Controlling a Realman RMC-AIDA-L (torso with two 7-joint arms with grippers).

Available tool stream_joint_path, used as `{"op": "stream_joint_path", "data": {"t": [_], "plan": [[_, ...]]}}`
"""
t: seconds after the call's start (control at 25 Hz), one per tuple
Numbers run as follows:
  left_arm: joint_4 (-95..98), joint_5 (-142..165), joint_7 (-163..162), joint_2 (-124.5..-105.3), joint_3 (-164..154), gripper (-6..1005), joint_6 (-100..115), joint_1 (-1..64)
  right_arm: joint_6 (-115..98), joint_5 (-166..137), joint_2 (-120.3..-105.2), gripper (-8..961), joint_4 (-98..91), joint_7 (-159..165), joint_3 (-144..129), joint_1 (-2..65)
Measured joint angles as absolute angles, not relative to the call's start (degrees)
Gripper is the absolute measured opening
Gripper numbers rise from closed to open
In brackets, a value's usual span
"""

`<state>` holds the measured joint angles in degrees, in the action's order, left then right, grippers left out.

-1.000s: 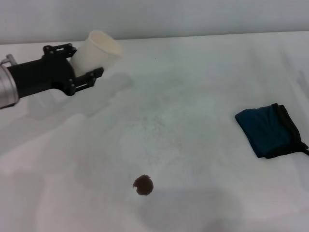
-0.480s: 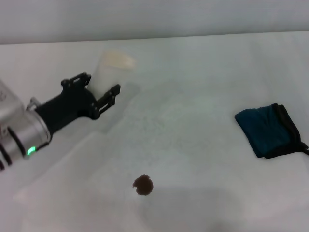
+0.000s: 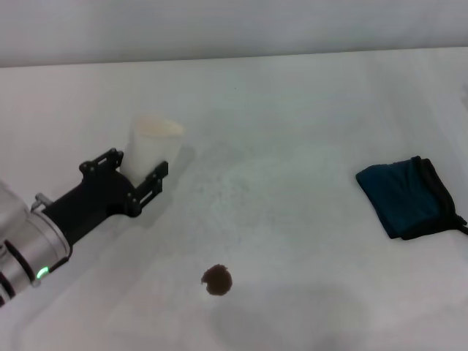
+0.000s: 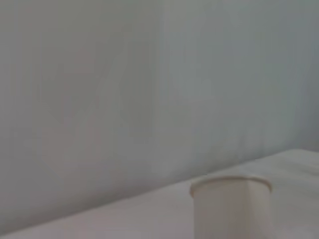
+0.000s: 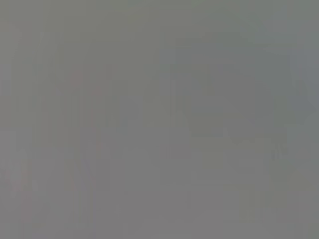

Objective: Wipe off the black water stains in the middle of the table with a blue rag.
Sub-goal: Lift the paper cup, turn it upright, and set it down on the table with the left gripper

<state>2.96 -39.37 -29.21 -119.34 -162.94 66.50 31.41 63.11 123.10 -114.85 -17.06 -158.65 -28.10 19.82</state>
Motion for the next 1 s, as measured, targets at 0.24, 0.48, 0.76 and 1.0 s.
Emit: {"op": "stream_joint_path", "data": {"t": [0.24, 0.48, 0.76, 1.0], "plan": [[3.3, -38.6, -28.9, -119.33, -163.0, 559, 65.4, 29.4, 63.5, 123.0, -114.88, 871, -18.1, -158.6, -29.4, 19.5], [3.4, -38.5, -27.1, -119.36, -162.9, 559, 64.4, 27.8, 63.5, 123.0, -114.96, 870, -18.4, -158.6, -30.4, 19.4], [3.5, -37.5, -23.5, -119.36, -163.0, 559, 63.7, 26.5, 63.4, 123.0, -114.96, 870, -18.5, -158.6, -30.5, 19.4], [4.2, -36.4, -21.1, -119.35, -163.0, 558, 63.2, 25.5, 62.6, 123.0, -114.96, 869, -18.5, -158.6, -30.6, 19.4]]}}
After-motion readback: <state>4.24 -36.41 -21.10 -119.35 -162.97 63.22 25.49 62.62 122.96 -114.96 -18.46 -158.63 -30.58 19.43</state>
